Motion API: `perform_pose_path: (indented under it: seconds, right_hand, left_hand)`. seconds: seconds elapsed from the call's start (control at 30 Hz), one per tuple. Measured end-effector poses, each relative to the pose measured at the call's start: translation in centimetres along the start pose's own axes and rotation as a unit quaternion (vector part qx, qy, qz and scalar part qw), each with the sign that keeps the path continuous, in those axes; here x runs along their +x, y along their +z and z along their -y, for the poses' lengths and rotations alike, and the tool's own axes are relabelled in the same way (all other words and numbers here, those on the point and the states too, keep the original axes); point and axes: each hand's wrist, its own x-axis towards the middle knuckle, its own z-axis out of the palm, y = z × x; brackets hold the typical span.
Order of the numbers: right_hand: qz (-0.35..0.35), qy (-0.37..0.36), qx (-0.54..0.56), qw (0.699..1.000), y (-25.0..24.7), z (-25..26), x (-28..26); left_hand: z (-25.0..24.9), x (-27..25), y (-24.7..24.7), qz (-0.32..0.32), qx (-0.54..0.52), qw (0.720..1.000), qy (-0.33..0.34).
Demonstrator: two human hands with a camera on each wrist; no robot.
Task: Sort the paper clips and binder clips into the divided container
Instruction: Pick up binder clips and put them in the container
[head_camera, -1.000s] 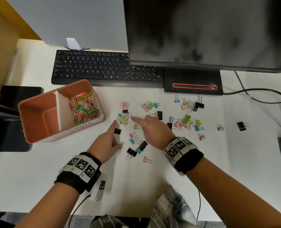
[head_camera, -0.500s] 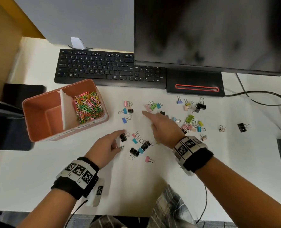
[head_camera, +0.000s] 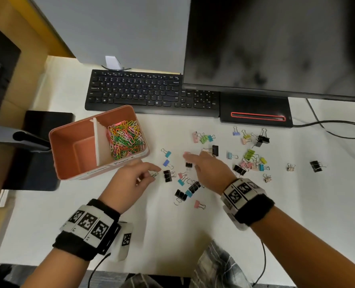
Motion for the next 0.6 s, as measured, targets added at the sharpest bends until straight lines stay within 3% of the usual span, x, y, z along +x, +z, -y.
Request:
perform_pose_path:
  seconds: [0.1, 0.23, 0.43, 0.53, 0.6]
  right_hand:
    - [-0.036, -0.007, 0.069, 0.997, -1.1, 2.0, -0.5]
    - [-0.119, -0.095, 0.148, 0.977, -3.9, 8.4, 1.8]
    - [-0.133, -0.101, 0.182, 0.969, -4.0, 15.2, 6.7]
    - [-0.177, -0.109, 0.207, 0.956, -3.6, 13.6, 4.7]
    - [-0.190, -0.110, 0.207, 0.954, -2.8, 10.7, 2.2]
  left_hand:
    - [0.0, -0.1, -2.2, -0.075, 0.021, 0.997, 0.002]
    - [0.2, 1.1, -5.5, -0.161, 0.067, 0.982, -0.065]
    - [0.5, 3.6, -7.6, -0.122, 0.074, 0.975, -0.173]
    - [-0.8, 2.9, -7.5, -0.157, 0.124, 0.977, -0.069]
    - [-1.8, 2.0, -6.2, -0.147, 0.089, 0.985, 0.021]
